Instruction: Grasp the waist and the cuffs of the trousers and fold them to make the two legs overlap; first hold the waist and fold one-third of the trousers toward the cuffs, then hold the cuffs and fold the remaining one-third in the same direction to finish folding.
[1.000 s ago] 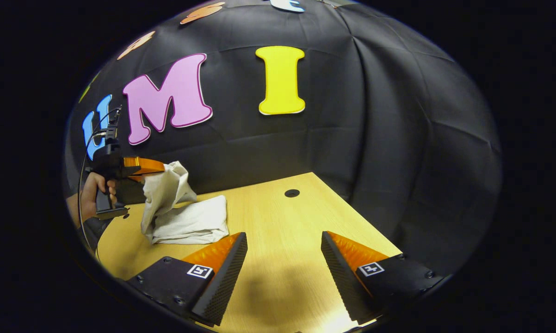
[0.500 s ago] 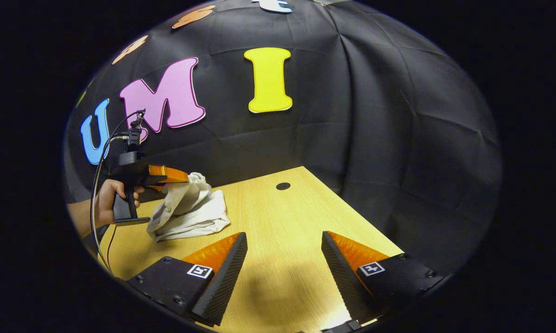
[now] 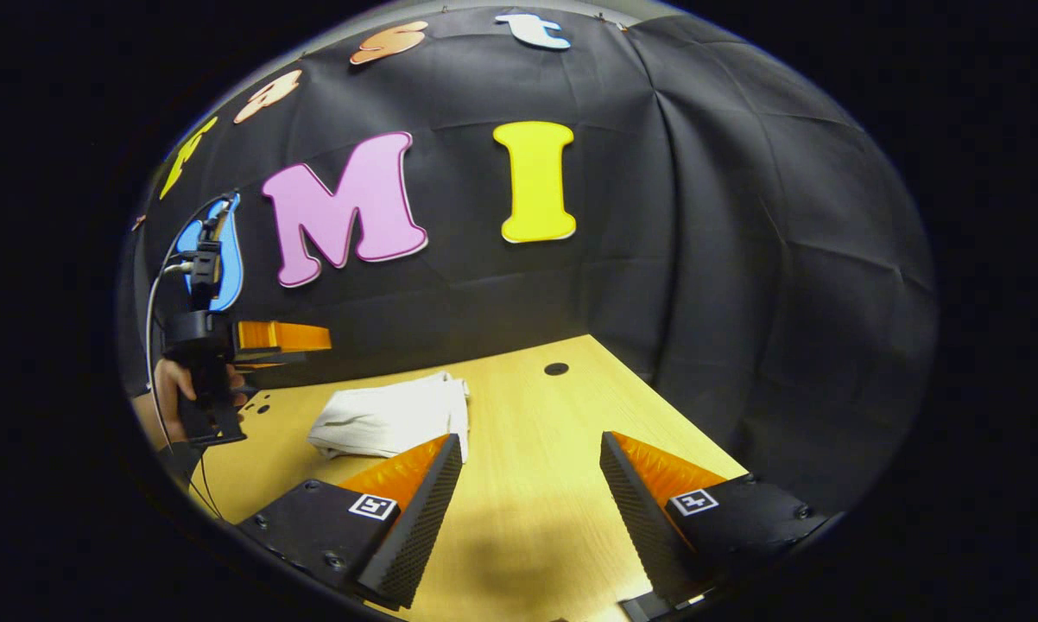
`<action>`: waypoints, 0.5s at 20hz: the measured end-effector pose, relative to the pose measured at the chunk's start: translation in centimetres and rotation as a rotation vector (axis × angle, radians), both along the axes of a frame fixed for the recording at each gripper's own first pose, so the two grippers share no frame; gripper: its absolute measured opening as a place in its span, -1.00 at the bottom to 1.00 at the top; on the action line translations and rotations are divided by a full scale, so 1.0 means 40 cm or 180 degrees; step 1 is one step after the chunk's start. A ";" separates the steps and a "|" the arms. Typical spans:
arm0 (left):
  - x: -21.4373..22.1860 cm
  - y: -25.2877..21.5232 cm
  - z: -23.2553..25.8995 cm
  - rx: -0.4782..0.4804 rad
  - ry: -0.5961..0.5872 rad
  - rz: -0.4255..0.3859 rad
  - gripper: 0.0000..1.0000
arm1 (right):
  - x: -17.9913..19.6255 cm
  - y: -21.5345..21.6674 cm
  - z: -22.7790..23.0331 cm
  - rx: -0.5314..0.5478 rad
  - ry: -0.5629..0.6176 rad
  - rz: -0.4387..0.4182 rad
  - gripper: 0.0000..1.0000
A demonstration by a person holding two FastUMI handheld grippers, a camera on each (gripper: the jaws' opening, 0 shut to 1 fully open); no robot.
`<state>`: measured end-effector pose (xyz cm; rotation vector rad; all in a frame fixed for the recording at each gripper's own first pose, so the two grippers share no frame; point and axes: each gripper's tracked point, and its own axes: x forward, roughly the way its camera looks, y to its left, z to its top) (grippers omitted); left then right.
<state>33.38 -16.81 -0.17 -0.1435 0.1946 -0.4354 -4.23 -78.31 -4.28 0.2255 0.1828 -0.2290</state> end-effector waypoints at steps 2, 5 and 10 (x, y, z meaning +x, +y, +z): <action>-0.123 0.086 0.042 -0.0047 -0.0121 0.0152 0.95 | -0.038 0.043 0.044 -0.0042 -0.0066 0.0063 0.96; -0.311 0.224 0.081 -0.0138 -0.0244 0.0423 0.94 | -0.109 0.114 0.114 -0.0040 -0.0165 0.0178 0.96; -0.595 0.418 0.069 -0.0217 -0.0354 0.0803 0.94 | -0.261 0.173 0.208 -0.0097 -0.0413 0.0033 0.96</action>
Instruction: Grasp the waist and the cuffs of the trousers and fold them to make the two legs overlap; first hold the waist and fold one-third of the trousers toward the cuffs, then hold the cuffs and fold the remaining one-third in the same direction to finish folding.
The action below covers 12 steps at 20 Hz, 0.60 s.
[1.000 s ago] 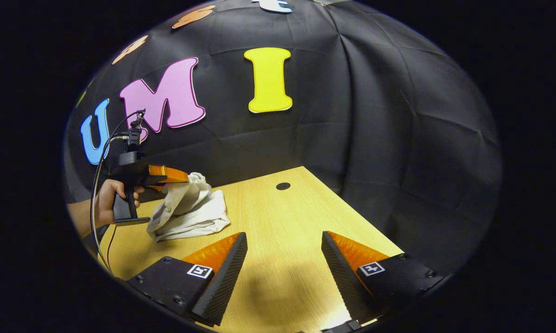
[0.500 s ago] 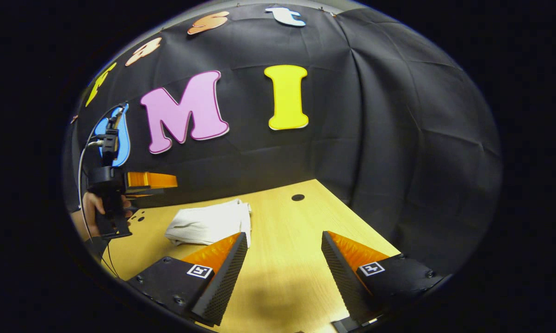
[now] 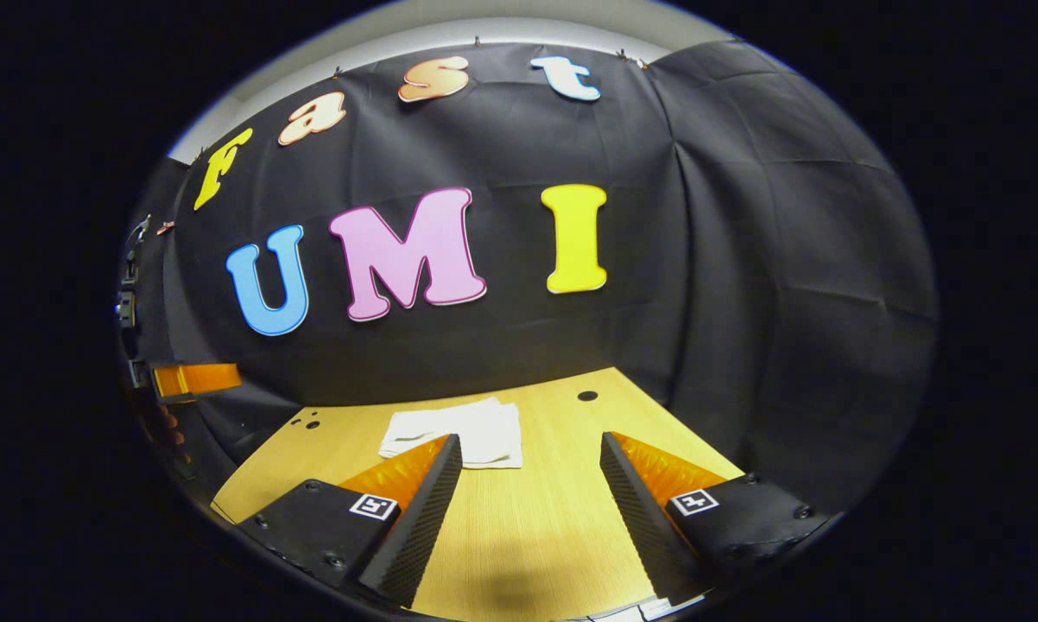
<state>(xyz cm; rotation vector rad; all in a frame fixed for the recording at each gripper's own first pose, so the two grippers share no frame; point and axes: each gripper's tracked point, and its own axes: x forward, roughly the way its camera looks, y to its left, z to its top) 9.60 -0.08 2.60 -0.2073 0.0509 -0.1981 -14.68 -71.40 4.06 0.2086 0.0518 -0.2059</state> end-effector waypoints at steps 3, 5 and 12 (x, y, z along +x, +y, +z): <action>-0.122 0.095 -0.043 0.0062 -0.0008 0.0267 0.94 | -0.074 0.051 0.017 -0.0008 -0.0048 0.0015 0.97; -0.197 0.135 -0.076 0.0079 0.0004 0.0419 0.94 | -0.122 0.077 0.025 -0.0076 -0.0048 0.0056 0.96; -0.335 0.155 -0.136 0.0121 -0.0017 0.0567 0.95 | -0.215 0.137 0.051 -0.0264 -0.0103 0.0123 0.96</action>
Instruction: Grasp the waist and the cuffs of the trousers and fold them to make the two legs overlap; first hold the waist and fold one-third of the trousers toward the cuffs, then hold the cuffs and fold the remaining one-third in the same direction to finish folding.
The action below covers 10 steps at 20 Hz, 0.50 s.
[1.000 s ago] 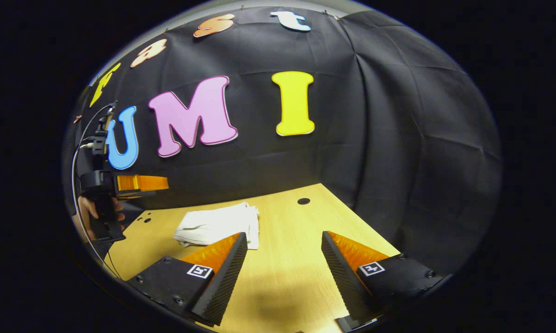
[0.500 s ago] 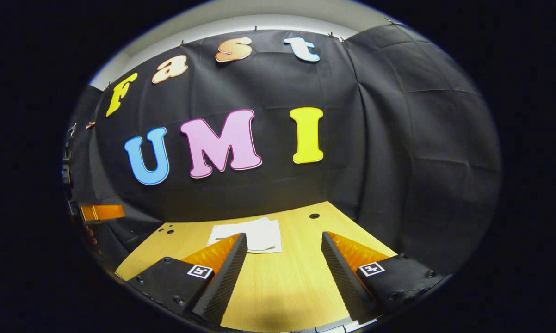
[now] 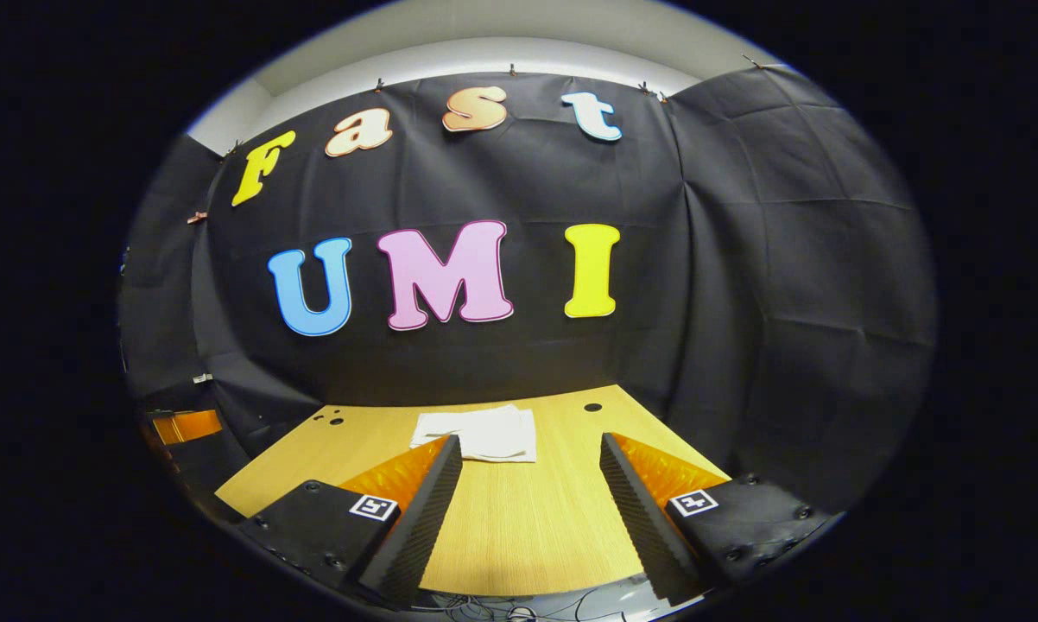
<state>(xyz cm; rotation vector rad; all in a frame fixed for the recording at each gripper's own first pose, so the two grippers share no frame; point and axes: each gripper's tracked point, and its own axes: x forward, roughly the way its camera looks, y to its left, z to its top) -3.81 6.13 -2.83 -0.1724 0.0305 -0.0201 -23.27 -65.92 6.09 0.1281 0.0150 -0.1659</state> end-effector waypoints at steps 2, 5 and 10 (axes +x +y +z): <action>-0.019 -0.013 -0.009 0.0023 0.0024 -0.0043 0.95 | -0.012 0.015 -0.003 -0.0029 0.0010 0.0035 0.96; -0.027 -0.032 -0.011 0.0062 0.0037 -0.0127 0.95 | -0.016 0.035 0.002 -0.0069 0.0003 0.0068 0.96; -0.034 -0.038 0.007 0.0138 -0.0017 -0.0190 0.95 | -0.001 0.056 0.033 -0.0199 -0.0062 0.0133 0.96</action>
